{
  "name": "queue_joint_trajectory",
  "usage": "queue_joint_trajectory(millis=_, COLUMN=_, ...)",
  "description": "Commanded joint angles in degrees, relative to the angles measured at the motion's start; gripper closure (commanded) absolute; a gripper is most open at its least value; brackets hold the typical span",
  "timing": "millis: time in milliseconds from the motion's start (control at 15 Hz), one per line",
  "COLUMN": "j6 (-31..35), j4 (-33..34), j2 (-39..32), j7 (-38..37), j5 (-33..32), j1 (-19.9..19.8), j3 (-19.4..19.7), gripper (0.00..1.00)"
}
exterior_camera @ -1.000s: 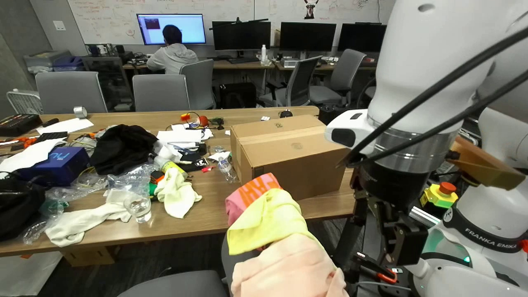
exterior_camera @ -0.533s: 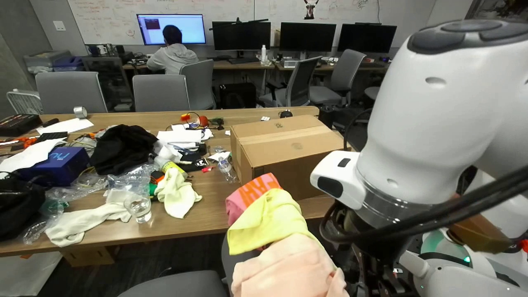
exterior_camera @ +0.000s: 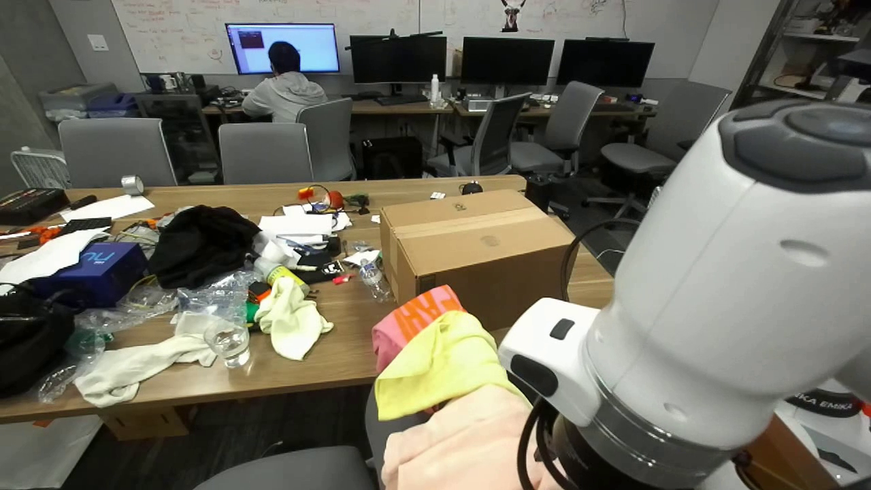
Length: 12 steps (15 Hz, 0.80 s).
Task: Pick the clothes on the back rest of the chair and put them on the box
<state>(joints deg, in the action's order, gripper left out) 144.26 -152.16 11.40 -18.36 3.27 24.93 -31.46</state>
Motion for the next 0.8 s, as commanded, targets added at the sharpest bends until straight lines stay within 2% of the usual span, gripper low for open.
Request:
queue_joint_trajectory(millis=0, j6=3.6, j4=0.2, j2=-2.7, j7=-5.5, j5=-5.9, j1=-0.9, j3=-1.5, gripper=0.00)
queue_joint_trajectory(millis=667, j6=5.4, j4=-0.9, j2=-6.7, j7=-16.8, j5=-25.0, j1=-4.8, j3=-0.7, gripper=0.00)
queue_joint_trajectory(millis=733, j6=5.2, j4=-0.8, j2=-7.1, j7=-17.6, j5=-26.4, j1=-5.1, j3=-0.7, gripper=0.03)
